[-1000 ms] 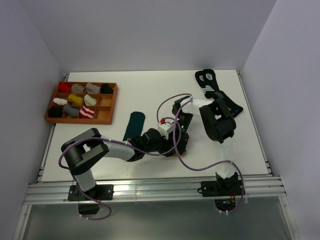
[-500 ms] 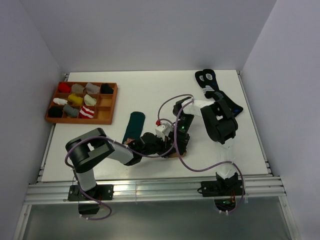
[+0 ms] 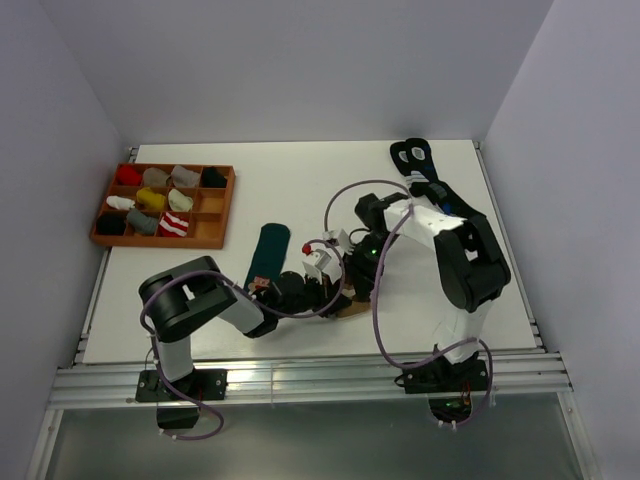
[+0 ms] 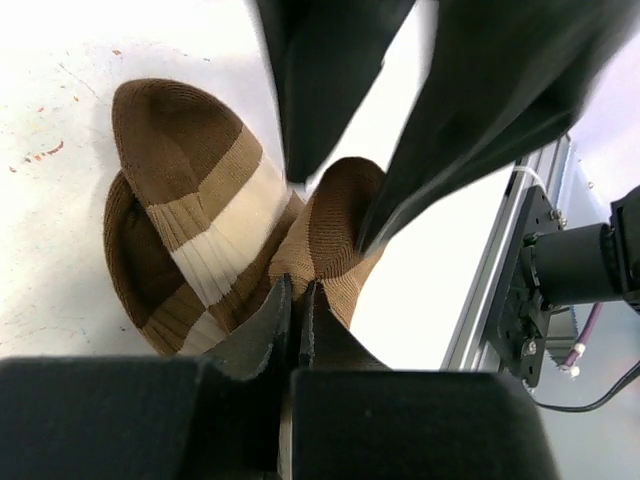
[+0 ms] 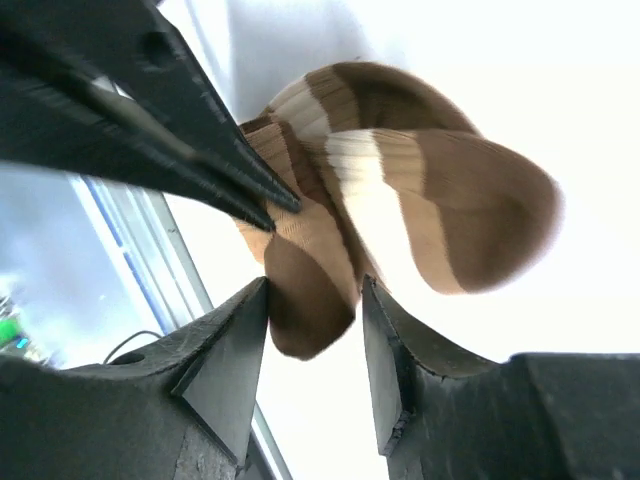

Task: Roll the socks
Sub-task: Roll the sock at the center of the board.

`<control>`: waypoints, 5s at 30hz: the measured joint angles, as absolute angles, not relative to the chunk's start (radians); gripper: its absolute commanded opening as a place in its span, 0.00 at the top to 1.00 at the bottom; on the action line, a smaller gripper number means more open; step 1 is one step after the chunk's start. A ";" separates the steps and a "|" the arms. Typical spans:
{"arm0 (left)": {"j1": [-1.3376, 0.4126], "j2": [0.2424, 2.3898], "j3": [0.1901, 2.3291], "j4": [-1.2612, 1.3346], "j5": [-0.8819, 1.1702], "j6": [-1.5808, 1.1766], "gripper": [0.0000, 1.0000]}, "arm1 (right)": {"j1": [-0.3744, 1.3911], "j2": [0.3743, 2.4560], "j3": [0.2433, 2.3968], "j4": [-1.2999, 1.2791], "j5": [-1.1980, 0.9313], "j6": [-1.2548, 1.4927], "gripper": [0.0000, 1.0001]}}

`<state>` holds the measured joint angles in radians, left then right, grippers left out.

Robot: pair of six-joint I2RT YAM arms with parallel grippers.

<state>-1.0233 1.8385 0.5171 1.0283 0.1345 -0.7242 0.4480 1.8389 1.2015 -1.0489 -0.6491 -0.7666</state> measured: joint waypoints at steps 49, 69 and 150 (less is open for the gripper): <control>-0.982 1.886 0.541 0.989 0.160 -0.991 1.00 | 0.585 1.051 0.508 -0.443 -0.456 -0.974 0.30; -0.951 1.927 0.531 1.050 0.216 -1.013 1.00 | 0.653 1.008 0.481 -0.366 -0.421 -0.979 0.30; -1.034 1.448 0.105 0.974 -0.141 -0.933 0.51 | 0.630 1.800 1.103 -0.839 -0.624 -0.875 0.93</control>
<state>-1.0344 1.4479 0.1055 0.9741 -0.1406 -0.9325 0.6300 1.7996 1.1027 -0.8387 -0.6235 -0.8753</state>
